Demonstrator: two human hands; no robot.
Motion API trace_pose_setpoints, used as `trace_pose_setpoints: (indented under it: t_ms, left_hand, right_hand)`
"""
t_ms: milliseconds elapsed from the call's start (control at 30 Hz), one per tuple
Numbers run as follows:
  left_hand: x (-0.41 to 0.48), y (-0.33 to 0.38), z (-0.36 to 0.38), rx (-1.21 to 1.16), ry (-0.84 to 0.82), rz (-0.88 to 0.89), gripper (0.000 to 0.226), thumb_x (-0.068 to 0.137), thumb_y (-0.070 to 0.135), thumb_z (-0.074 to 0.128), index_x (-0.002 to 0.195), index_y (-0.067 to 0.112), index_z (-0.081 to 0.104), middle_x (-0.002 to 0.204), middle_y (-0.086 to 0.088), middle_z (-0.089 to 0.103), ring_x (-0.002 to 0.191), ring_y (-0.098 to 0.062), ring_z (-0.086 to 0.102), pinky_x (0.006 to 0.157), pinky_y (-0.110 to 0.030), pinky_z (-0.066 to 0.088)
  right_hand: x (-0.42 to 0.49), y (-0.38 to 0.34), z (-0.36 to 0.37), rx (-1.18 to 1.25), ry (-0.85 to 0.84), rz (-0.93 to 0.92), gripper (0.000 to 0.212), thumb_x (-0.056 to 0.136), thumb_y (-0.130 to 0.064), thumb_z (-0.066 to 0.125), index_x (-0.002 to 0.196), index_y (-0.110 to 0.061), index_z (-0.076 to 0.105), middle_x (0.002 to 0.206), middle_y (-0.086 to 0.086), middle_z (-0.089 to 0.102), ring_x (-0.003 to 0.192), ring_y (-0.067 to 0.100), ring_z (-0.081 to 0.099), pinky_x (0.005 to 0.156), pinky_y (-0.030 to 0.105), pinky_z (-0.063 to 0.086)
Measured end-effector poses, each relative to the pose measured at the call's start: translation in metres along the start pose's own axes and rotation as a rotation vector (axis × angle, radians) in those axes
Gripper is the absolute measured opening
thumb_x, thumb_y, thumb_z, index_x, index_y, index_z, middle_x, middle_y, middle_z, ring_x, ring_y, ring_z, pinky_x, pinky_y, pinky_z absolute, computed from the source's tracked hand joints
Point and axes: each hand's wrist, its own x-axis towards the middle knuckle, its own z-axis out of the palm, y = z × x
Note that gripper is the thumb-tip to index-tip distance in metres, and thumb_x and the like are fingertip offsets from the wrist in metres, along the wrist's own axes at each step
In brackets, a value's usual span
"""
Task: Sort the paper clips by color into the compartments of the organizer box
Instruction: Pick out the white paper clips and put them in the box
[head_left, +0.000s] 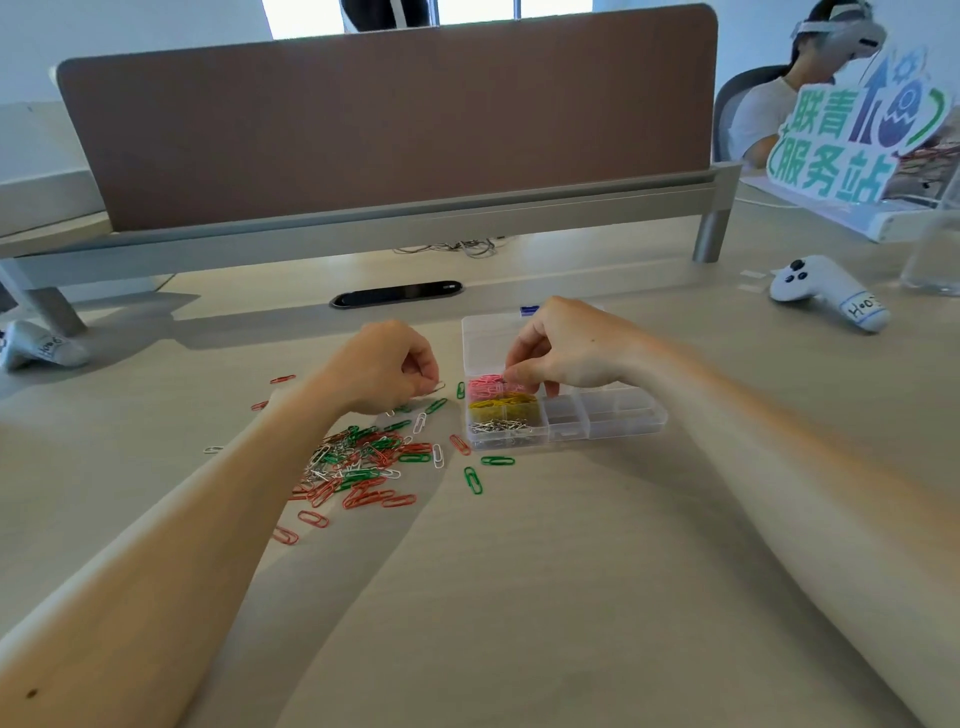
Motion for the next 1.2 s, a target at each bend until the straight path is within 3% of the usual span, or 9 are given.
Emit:
trace_pose_setpoints:
  t_ms: [133, 267, 433, 600, 733, 833, 933, 1033, 1200]
  left_hand:
    - [-0.005, 0.022, -0.006, -0.223, -0.008, 0.182, 0.005, 0.084, 0.012, 0.070, 0.084, 0.017, 0.073, 0.075, 0.003, 0.070, 0.068, -0.008, 0.064, 0.067, -0.018, 0.053]
    - [-0.003, 0.035, 0.004, -0.217, -0.028, 0.263, 0.008, 0.080, 0.016, 0.075, 0.084, 0.023, 0.075, 0.077, 0.008, 0.072, 0.069, -0.003, 0.065, 0.072, -0.021, 0.055]
    - [-0.003, 0.027, 0.000, -0.179, -0.013, 0.236, 0.007, 0.082, 0.017, 0.073, 0.087, 0.022, 0.075, 0.079, 0.011, 0.071, 0.068, 0.002, 0.062, 0.069, -0.018, 0.052]
    - [-0.015, 0.012, -0.014, -0.154, 0.063, 0.155, 0.006, 0.084, 0.014, 0.070, 0.087, 0.017, 0.074, 0.079, 0.012, 0.068, 0.067, 0.010, 0.058, 0.060, -0.004, 0.043]
    - [-0.039, -0.017, -0.018, -0.161, 0.126, 0.034, 0.005, 0.085, 0.019, 0.070, 0.086, 0.020, 0.074, 0.079, 0.014, 0.069, 0.068, 0.006, 0.060, 0.058, -0.005, 0.044]
    - [-0.068, -0.042, -0.014, -0.177, 0.186, -0.087, 0.004, 0.086, 0.024, 0.068, 0.086, 0.023, 0.072, 0.080, 0.013, 0.068, 0.072, -0.003, 0.060, 0.060, -0.010, 0.041]
    - [-0.093, -0.061, -0.011, -0.149, 0.186, -0.162, 0.002, 0.085, 0.030, 0.068, 0.085, 0.029, 0.070, 0.083, 0.015, 0.067, 0.076, -0.002, 0.058, 0.063, -0.009, 0.040]
    - [-0.103, -0.067, -0.008, -0.126, 0.127, -0.137, 0.006, 0.083, 0.035, 0.069, 0.089, 0.033, 0.071, 0.089, 0.016, 0.067, 0.081, 0.000, 0.057, 0.069, -0.011, 0.044]
    - [-0.103, -0.067, -0.005, -0.075, 0.097, -0.113, 0.015, 0.085, 0.030, 0.068, 0.099, 0.033, 0.073, 0.092, 0.013, 0.065, 0.080, -0.001, 0.054, 0.069, -0.014, 0.040]
  right_hand:
    - [0.000, -0.001, -0.003, -0.021, 0.013, 0.002, 0.009, 0.088, -0.020, 0.068, 0.083, -0.016, 0.073, 0.070, -0.004, 0.072, 0.053, 0.002, 0.062, 0.056, 0.017, 0.046]
    - [-0.002, -0.003, -0.005, -0.039, 0.008, -0.001, 0.010, 0.089, -0.021, 0.067, 0.082, -0.016, 0.073, 0.069, -0.004, 0.071, 0.054, 0.002, 0.063, 0.053, 0.014, 0.043]
    - [-0.003, -0.004, -0.006, -0.038, -0.022, 0.000, 0.009, 0.089, -0.022, 0.067, 0.083, -0.018, 0.072, 0.070, -0.005, 0.071, 0.055, 0.002, 0.063, 0.055, 0.016, 0.044]
    - [-0.005, -0.008, -0.005, -0.077, -0.090, -0.010, 0.007, 0.086, -0.025, 0.071, 0.086, -0.018, 0.073, 0.069, -0.006, 0.069, 0.056, 0.004, 0.061, 0.054, 0.016, 0.043]
    - [-0.006, -0.014, -0.004, -0.097, -0.098, -0.043, 0.012, 0.084, -0.030, 0.072, 0.089, -0.020, 0.075, 0.072, -0.002, 0.072, 0.058, 0.003, 0.060, 0.056, 0.016, 0.044]
    - [-0.006, -0.029, 0.001, -0.096, -0.099, -0.102, 0.008, 0.085, -0.028, 0.072, 0.086, -0.021, 0.076, 0.063, -0.016, 0.068, 0.056, -0.002, 0.059, 0.053, 0.010, 0.040]
    - [-0.001, -0.048, 0.015, -0.120, -0.127, -0.148, 0.006, 0.086, -0.025, 0.071, 0.084, -0.022, 0.075, 0.070, -0.013, 0.070, 0.061, 0.000, 0.063, 0.059, 0.014, 0.045]
    - [0.009, -0.070, 0.035, -0.112, -0.168, -0.192, 0.003, 0.085, -0.027, 0.072, 0.083, -0.026, 0.074, 0.068, -0.016, 0.068, 0.058, -0.002, 0.061, 0.058, 0.016, 0.045]
    - [0.035, -0.106, 0.063, -0.118, -0.143, -0.241, 0.015, 0.085, -0.027, 0.072, 0.098, -0.020, 0.076, 0.085, -0.014, 0.067, 0.081, 0.000, 0.063, 0.074, 0.020, 0.049]
